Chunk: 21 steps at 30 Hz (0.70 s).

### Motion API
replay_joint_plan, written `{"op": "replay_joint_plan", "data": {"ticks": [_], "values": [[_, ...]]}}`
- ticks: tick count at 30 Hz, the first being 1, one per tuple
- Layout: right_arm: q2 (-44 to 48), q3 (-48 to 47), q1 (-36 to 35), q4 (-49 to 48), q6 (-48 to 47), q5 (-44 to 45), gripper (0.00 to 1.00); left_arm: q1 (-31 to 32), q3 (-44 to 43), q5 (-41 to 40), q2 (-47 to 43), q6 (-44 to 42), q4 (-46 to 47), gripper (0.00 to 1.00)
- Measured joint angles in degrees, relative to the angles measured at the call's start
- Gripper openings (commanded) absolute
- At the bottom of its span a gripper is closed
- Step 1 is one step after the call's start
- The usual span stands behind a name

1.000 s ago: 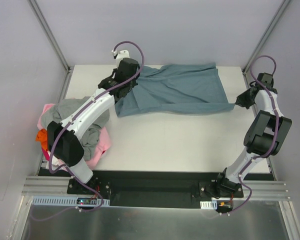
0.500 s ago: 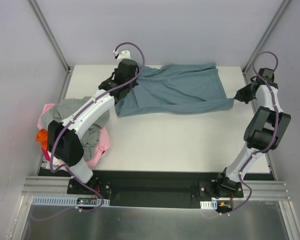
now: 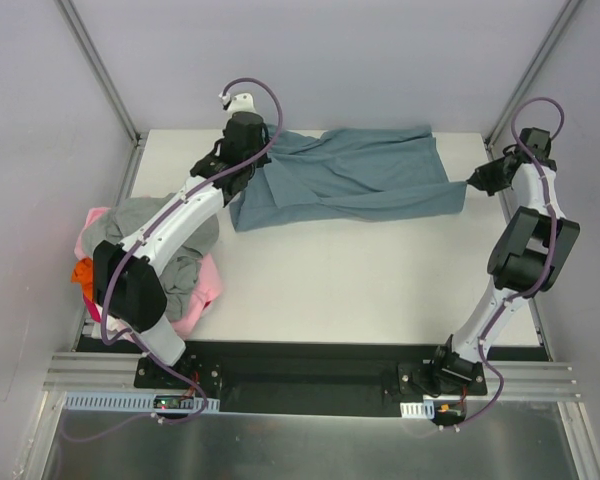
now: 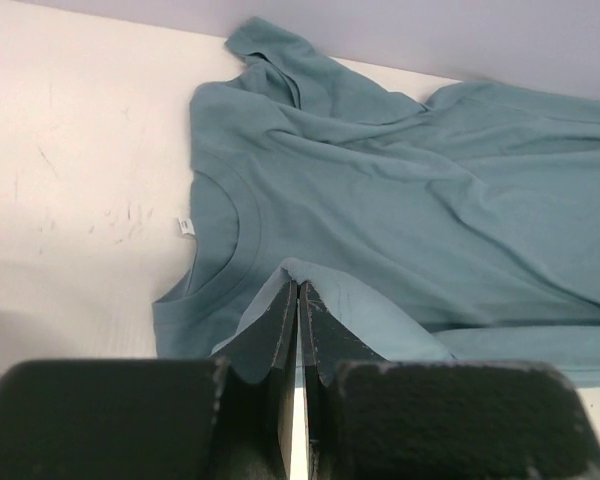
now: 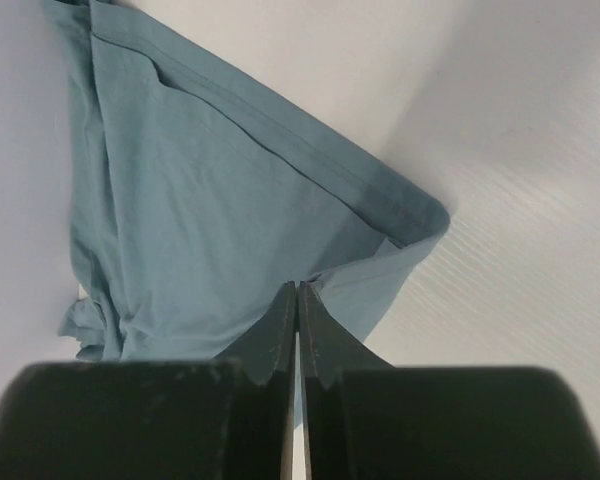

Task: Fold and stack the t-shirts
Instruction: Fold the flattened tshirt in 1/3 of the way

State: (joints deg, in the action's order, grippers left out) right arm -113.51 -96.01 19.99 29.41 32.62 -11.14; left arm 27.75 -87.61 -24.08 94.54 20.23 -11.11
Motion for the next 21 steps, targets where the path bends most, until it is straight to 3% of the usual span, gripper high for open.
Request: {"op": "replay_joint_plan", "data": {"ticks": [13,21], "values": [[-4.87,-7.04,-0.04,-4.31,0.37,-3.8,0.01,-0.5,0.61,6.47,-0.66,-4.7,5.07,0.0],[-6.36,-9.42,-0.04,-4.98,-0.76,-4.48,0.01,-1.42,6.91,11.67,-6.99,-7.52,6.71,0.0]]}}
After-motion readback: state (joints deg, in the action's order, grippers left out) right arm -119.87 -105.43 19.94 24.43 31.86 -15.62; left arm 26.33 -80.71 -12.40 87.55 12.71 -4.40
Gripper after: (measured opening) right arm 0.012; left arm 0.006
